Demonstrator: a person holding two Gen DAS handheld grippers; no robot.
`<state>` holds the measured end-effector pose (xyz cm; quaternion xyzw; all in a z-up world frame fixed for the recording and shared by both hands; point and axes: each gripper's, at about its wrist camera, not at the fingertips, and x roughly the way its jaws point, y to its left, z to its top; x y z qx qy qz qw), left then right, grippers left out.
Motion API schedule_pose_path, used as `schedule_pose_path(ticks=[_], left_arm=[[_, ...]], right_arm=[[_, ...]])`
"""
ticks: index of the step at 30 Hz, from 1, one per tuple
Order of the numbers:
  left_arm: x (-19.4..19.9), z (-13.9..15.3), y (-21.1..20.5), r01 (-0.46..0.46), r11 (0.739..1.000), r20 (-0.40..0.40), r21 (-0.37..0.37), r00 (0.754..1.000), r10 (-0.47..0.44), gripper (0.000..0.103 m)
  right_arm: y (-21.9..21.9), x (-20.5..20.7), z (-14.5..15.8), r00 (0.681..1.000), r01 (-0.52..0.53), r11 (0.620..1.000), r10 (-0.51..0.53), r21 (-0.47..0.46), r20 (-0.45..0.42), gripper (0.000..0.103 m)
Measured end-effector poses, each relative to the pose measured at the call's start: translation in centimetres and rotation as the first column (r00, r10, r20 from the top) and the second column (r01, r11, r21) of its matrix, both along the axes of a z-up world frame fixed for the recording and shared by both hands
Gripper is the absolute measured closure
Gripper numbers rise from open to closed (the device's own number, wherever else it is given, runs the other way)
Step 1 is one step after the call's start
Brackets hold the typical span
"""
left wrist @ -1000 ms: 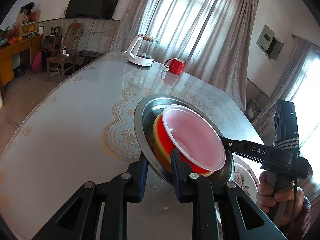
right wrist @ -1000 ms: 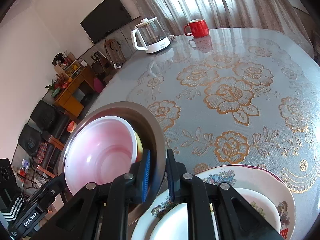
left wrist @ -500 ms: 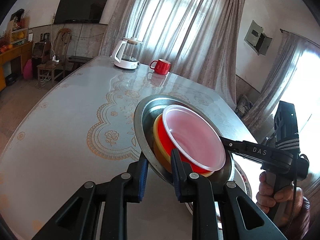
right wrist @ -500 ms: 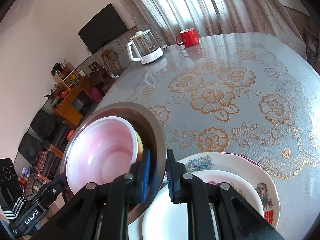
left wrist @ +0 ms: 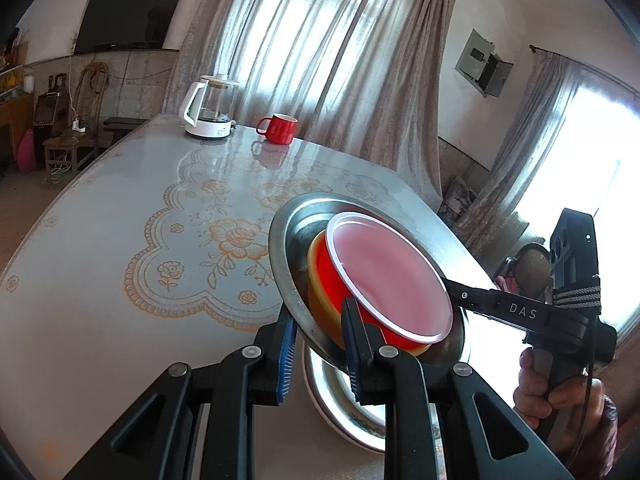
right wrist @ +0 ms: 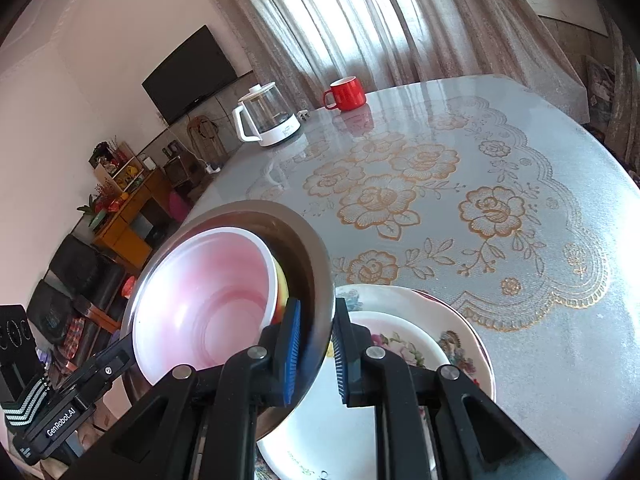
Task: Organize plates and bowls
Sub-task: 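Lift the steel bowl with both tools and carry it over the plate stack, then lower the steel bowl onto the floral plate stack with both tools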
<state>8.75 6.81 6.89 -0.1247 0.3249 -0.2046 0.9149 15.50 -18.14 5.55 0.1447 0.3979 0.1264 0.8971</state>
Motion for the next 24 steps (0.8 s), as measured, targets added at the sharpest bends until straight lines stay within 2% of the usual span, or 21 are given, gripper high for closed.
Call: schedule_pose_path(ticks=[5, 9, 16, 24], left_arm=[[-0.2, -0.1, -1.9, 0.055, 0.998, -0.007, 0.001, 0.998, -0.055, 0.081], [-0.5, -0.7, -3.0, 0.102, 0.995, -0.041, -0.004, 0.994, -0.102, 0.08], [-1.1, -2.5, -4.4, 0.154, 0.988, -0.092, 0.012, 0.984, -0.153, 0.08], [-0.9, -4.2, -5.3, 0.179, 0.984, -0.159, 0.019, 0.972, -0.174, 0.08]], right_arm=[[-2.0, -1.4, 0.5, 0.999, 0.044, 0.999, -0.044, -0.009, 0.009, 0.089], [-3.3, -2.6, 0.1, 0.998, 0.065, 0.998, -0.065, -0.025, -0.01, 0.089], [-4.8, -4.7, -1.6, 0.994, 0.086, 0.995, -0.089, -0.047, -0.067, 0.087], [-5.9, -5.1, -3.5, 0.987, 0.109, 0.993, -0.114, -0.053, -0.117, 0.086]])
